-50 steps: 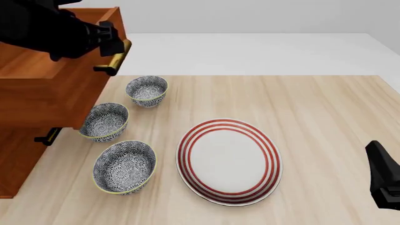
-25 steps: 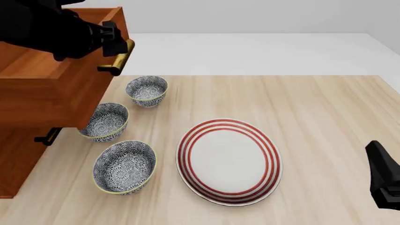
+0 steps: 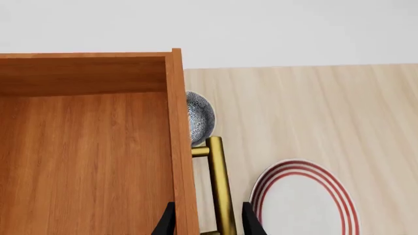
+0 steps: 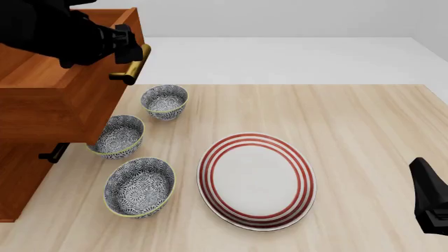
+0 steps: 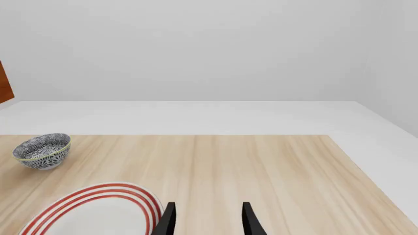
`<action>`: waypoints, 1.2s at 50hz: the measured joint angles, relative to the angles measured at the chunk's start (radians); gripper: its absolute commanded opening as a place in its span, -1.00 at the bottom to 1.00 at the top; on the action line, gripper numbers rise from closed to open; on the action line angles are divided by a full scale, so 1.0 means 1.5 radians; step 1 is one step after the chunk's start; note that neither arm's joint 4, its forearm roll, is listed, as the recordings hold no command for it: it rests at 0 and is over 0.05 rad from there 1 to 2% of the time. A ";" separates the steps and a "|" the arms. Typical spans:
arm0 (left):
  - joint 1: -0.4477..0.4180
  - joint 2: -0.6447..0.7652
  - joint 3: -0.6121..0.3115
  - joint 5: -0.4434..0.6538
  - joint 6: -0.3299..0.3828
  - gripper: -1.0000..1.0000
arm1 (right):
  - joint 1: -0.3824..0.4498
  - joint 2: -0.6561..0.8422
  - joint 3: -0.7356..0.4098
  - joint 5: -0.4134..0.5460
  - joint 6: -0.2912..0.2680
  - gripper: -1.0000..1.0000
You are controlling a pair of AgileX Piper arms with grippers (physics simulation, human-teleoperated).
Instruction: Open the top drawer of the cabinet.
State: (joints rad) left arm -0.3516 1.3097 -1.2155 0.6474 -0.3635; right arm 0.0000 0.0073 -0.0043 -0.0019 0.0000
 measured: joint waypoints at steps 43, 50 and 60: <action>0.001 0.009 -0.108 0.145 0.006 1.00 | 0.000 0.000 0.000 0.000 0.000 1.00; 0.001 0.005 -0.127 0.161 0.009 1.00 | 0.000 0.000 0.000 0.000 0.000 1.00; -0.018 -0.017 -0.170 0.166 0.030 1.00 | 0.000 0.000 0.000 0.000 0.000 1.00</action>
State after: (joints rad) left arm -0.3788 1.2848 -1.4708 0.8961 -0.3182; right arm 0.0000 0.0074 -0.0043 -0.0019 -0.0001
